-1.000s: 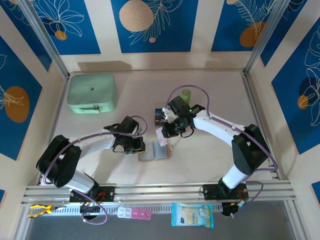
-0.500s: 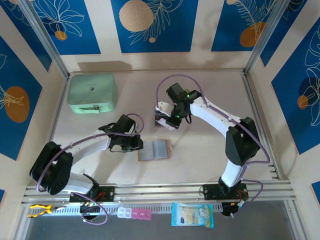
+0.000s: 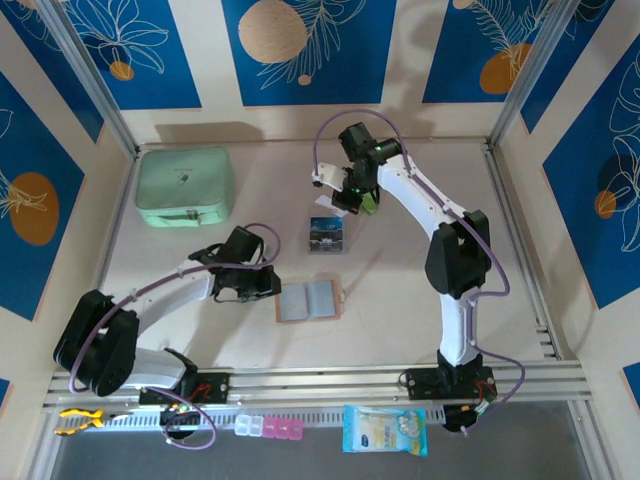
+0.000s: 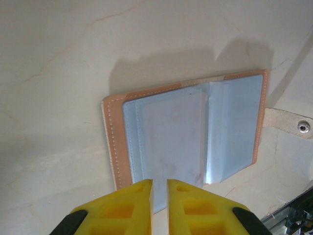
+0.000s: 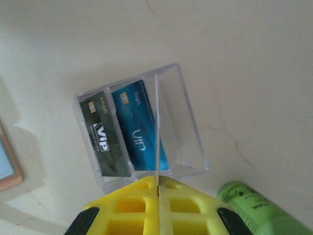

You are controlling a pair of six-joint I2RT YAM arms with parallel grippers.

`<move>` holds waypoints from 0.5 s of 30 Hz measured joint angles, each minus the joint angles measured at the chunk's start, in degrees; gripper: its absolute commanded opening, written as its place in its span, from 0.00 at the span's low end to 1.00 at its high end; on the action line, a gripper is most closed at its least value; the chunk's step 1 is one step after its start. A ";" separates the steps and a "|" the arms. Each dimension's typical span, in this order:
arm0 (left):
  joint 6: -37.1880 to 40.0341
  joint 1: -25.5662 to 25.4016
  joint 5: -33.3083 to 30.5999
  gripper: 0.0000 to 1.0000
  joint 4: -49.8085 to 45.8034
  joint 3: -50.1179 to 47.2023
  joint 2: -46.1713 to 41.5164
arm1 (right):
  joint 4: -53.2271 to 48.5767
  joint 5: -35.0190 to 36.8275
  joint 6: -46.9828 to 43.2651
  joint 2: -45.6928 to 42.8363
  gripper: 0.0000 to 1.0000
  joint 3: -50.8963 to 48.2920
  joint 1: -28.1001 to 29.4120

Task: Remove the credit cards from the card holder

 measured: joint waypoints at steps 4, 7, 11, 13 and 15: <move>0.02 0.50 0.00 0.15 -0.90 0.20 0.13 | -1.01 -0.33 -0.96 2.69 0.00 2.91 -0.63; 0.31 0.87 0.00 0.15 -1.57 0.98 0.66 | -1.49 -0.55 -1.60 4.00 0.00 4.00 -0.98; 1.09 1.40 0.00 0.15 -1.99 1.73 1.29 | -1.44 -0.66 -2.49 5.31 0.00 4.57 -1.20; 1.27 1.68 0.00 0.15 -2.14 1.75 1.55 | -1.44 -0.76 -2.91 6.03 0.00 4.74 -1.29; 1.33 1.90 0.00 0.15 -2.38 1.75 1.86 | -1.46 -0.94 -3.30 6.93 0.00 5.03 -1.29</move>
